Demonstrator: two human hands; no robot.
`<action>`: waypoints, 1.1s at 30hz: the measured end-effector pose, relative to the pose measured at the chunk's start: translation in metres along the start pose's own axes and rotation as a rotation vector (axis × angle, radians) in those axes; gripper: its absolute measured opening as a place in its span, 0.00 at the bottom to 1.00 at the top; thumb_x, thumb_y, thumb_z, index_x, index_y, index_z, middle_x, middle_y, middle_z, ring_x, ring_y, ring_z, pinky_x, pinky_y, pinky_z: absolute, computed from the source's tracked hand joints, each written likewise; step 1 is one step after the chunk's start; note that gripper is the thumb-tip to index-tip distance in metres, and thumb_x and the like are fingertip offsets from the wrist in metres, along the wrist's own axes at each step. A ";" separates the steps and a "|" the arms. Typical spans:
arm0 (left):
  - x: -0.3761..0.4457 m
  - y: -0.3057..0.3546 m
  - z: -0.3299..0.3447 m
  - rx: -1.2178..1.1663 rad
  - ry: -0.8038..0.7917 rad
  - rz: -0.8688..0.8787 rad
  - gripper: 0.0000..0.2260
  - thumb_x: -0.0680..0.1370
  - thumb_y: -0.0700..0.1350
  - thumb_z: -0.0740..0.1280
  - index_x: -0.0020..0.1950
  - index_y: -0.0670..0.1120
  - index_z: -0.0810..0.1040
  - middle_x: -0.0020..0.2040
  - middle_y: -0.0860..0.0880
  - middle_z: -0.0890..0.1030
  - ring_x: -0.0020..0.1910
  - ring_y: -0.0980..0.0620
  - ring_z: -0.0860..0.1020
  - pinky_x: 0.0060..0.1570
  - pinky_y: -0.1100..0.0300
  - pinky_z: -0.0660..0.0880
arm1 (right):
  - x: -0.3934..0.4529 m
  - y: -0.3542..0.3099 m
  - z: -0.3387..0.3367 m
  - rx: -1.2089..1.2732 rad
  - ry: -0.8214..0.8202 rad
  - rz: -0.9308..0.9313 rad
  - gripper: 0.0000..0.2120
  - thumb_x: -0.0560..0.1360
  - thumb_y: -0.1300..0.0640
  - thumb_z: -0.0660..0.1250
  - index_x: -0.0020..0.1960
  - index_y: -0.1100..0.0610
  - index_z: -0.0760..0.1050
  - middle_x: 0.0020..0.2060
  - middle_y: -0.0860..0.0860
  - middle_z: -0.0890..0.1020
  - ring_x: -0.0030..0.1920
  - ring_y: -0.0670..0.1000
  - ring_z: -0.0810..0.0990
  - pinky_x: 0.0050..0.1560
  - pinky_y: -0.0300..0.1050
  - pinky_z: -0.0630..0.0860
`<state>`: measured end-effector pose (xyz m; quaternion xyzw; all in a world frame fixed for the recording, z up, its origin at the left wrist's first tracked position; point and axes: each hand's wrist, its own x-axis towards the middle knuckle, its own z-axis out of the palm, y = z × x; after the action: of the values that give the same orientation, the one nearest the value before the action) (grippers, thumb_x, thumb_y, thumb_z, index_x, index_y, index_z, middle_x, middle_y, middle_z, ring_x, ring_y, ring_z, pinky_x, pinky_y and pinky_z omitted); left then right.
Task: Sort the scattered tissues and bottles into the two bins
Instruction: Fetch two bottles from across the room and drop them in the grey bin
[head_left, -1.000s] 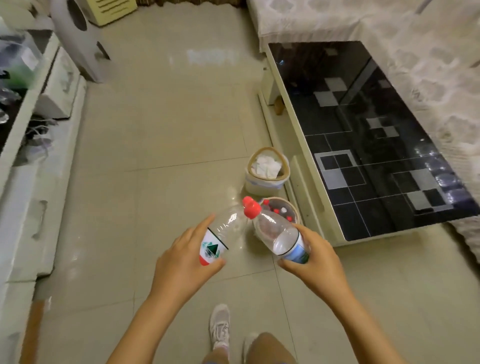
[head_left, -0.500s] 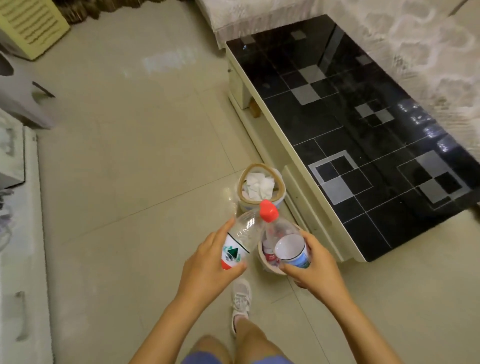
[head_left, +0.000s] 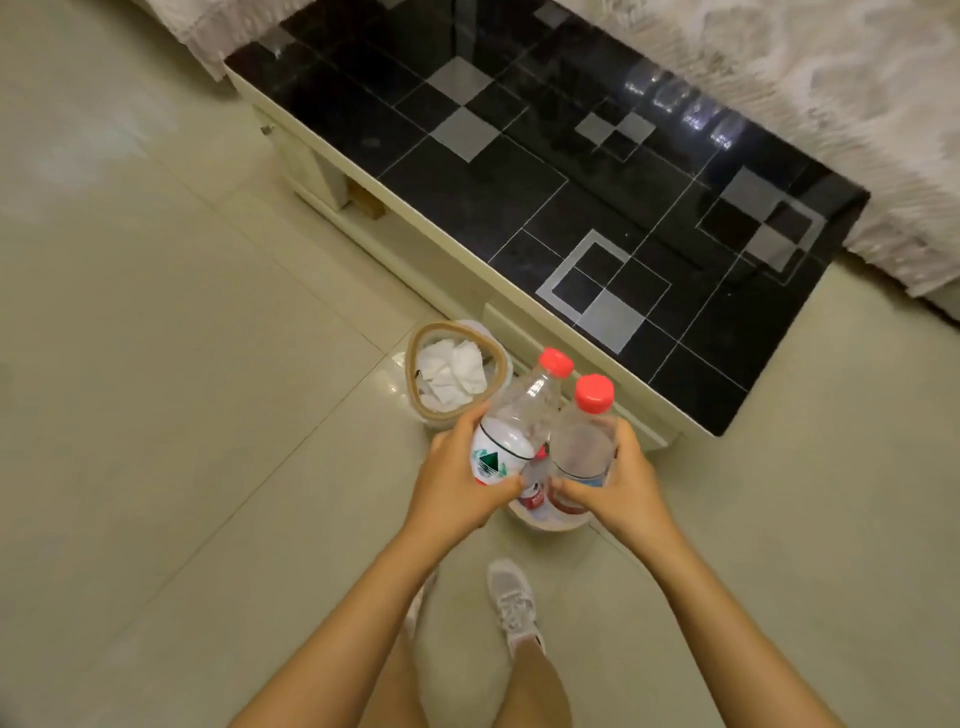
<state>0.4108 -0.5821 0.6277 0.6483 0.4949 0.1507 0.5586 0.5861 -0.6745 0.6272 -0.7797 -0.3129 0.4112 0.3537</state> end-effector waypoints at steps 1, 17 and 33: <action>0.011 -0.008 0.001 0.009 -0.035 0.006 0.33 0.60 0.52 0.75 0.63 0.59 0.70 0.51 0.58 0.80 0.47 0.59 0.81 0.39 0.57 0.80 | 0.005 0.006 0.005 0.026 0.039 -0.004 0.36 0.60 0.63 0.78 0.61 0.44 0.66 0.55 0.41 0.77 0.57 0.46 0.77 0.55 0.44 0.76; 0.162 -0.181 0.125 -0.074 -0.327 -0.001 0.32 0.64 0.42 0.77 0.63 0.56 0.67 0.57 0.59 0.76 0.58 0.60 0.76 0.54 0.62 0.74 | 0.085 0.202 0.058 0.354 0.584 0.095 0.35 0.64 0.70 0.76 0.65 0.52 0.65 0.53 0.41 0.77 0.49 0.34 0.78 0.47 0.30 0.75; 0.196 -0.289 0.207 -0.018 -0.355 0.108 0.36 0.61 0.51 0.80 0.64 0.56 0.66 0.60 0.57 0.76 0.61 0.57 0.75 0.59 0.53 0.76 | 0.109 0.369 0.106 0.398 0.656 0.231 0.38 0.62 0.69 0.78 0.64 0.51 0.64 0.53 0.44 0.77 0.54 0.42 0.78 0.48 0.35 0.75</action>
<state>0.5196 -0.5752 0.2366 0.6852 0.3516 0.0684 0.6341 0.6179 -0.7622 0.2391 -0.8158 -0.0079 0.2299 0.5306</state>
